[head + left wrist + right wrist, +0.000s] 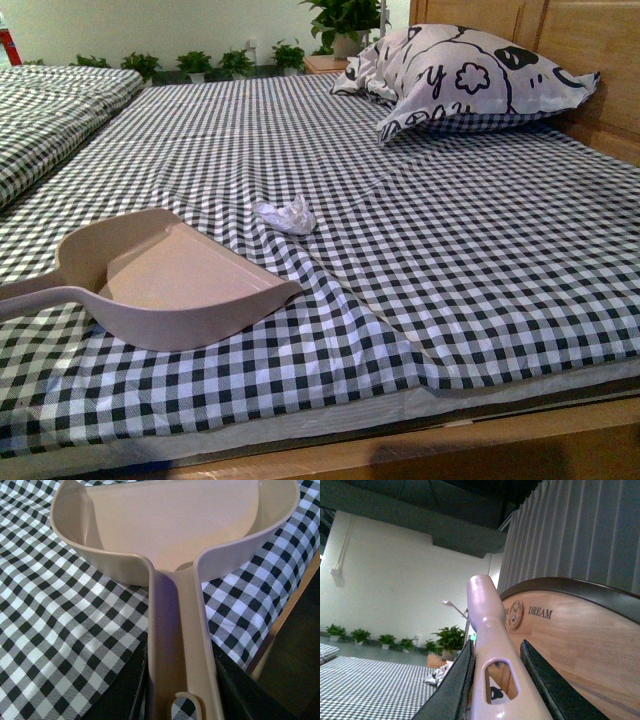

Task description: Clean up trash

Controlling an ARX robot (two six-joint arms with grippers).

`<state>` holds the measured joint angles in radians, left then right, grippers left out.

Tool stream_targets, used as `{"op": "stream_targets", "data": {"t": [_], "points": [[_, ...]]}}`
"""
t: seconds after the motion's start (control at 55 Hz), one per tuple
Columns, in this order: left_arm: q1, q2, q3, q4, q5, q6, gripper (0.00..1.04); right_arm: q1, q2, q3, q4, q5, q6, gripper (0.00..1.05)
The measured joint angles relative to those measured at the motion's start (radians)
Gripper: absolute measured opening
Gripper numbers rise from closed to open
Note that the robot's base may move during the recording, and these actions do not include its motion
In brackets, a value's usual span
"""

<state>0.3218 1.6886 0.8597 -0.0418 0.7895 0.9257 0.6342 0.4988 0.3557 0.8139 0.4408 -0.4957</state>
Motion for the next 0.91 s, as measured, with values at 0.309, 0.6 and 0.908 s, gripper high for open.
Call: {"op": "stream_targets", "data": {"t": [0.309,0.6,0.908], "points": [[0.0,0.0,0.0,0.0,0.0,0.0,0.29,-0.06,0.079,0.125,-0.476,-0.061,0.246,0.23],[0.001,0.0,0.0,0.0,0.0,0.0,0.29,-0.121,0.478,0.219,-0.285,-0.241,0.394,0.23],[0.001,0.0,0.0,0.0,0.0,0.0,0.29,-0.083,0.899,0.406,-0.14,-0.296,0.427,0.23]]}}
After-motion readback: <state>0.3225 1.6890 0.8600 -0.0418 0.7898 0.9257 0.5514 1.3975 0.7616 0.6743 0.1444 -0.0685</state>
